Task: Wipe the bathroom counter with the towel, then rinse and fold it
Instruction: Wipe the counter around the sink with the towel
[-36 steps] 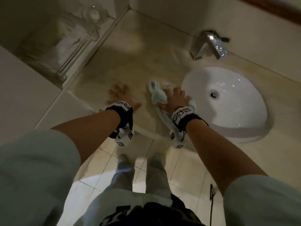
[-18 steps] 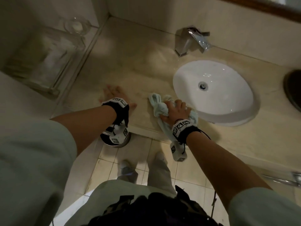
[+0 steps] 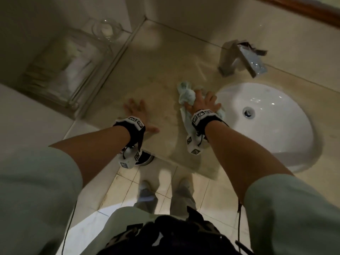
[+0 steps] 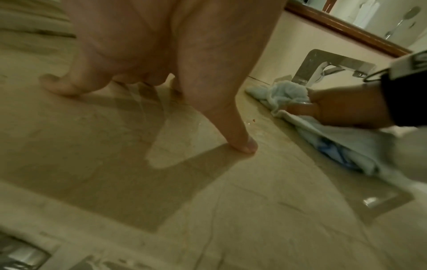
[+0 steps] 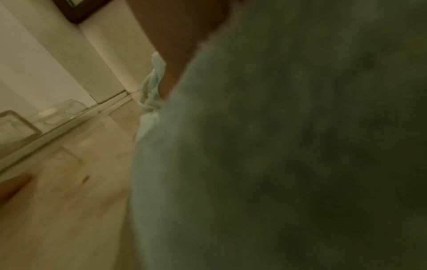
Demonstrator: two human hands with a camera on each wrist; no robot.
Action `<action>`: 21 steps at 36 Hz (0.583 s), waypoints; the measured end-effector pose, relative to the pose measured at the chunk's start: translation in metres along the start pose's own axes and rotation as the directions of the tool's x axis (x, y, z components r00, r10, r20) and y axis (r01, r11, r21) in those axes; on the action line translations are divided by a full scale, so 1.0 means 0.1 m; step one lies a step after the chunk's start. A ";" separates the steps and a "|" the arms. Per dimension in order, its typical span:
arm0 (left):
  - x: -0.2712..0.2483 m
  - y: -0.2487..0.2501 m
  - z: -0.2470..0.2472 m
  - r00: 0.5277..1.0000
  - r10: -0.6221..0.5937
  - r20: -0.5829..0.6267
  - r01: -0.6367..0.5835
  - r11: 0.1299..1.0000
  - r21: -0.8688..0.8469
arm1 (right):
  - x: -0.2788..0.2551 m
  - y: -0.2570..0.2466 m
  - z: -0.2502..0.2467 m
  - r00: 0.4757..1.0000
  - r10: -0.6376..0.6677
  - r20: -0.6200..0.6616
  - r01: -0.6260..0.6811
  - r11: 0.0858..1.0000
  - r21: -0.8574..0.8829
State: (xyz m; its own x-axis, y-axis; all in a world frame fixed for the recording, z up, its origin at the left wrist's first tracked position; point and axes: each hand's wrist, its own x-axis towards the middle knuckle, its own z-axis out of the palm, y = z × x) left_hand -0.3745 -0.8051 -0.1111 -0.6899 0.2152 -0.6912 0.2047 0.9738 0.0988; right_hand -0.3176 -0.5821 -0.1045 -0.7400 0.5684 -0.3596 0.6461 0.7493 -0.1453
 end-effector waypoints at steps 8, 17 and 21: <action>-0.01 0.06 0.05 1.000 -0.016 -0.009 0.015 0.999 -0.049 | 0.49 -0.16 -0.21 0.996 0.046 -0.080 -0.045 0.999 0.019; -0.02 0.04 0.05 0.999 0.003 -0.045 -0.006 0.998 -0.070 | 0.41 -0.13 -0.15 0.997 0.050 -0.051 -0.049 0.998 0.028; -0.04 0.04 0.06 0.999 0.001 -0.053 -0.005 0.997 -0.077 | 0.13 -0.07 -0.02 0.997 0.063 -0.039 -0.063 0.998 0.009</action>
State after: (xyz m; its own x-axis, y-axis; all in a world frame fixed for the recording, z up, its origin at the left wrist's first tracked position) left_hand -0.3667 -0.8023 -0.1115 -0.7257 0.2193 -0.6521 0.1538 0.9756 0.1569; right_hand -0.3320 -0.5793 -0.1064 -0.7045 0.6274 -0.3318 0.6930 0.7091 -0.1304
